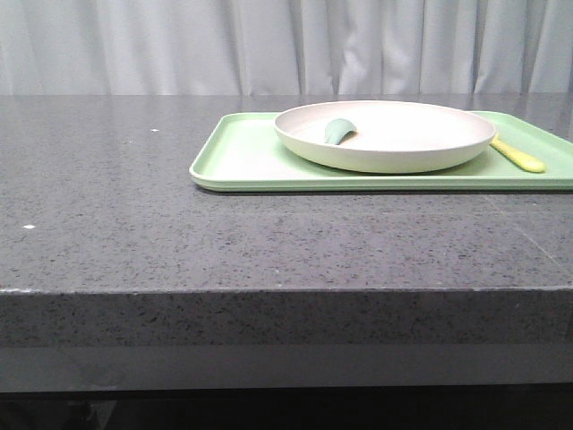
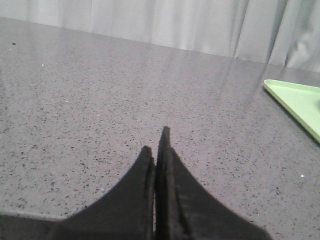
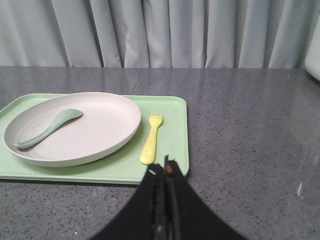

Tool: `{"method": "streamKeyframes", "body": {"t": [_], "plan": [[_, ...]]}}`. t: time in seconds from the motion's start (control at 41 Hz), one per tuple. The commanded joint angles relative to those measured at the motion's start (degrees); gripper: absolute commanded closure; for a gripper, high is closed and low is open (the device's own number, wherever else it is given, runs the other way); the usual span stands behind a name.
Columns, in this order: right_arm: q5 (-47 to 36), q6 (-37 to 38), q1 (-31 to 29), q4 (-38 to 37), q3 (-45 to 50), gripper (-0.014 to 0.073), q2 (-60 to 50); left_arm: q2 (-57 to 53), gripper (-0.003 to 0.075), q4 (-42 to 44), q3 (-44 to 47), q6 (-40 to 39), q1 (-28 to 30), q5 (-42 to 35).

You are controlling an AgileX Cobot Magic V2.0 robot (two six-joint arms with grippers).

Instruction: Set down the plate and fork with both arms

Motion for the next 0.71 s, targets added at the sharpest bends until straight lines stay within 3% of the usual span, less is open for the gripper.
{"method": "streamKeyframes", "body": {"t": [0.0,0.415,0.684], "plan": [[-4.89,-0.76,-0.32,0.04,-1.56,0.0658,0.54,-1.29,0.0738,-0.54,0.04,-0.49,0.01,-5.3],[-11.07,-0.63,-0.32,-1.09,11.59,0.0658,-2.22,-1.29,0.0738,-0.54,0.04,-0.49,0.01,-5.3],[-8.65,-0.49,1.05,-1.26,20.38,0.0658,-7.76,-1.29,0.0738,-0.54,0.04,-0.49,0.01,-5.3]]}}
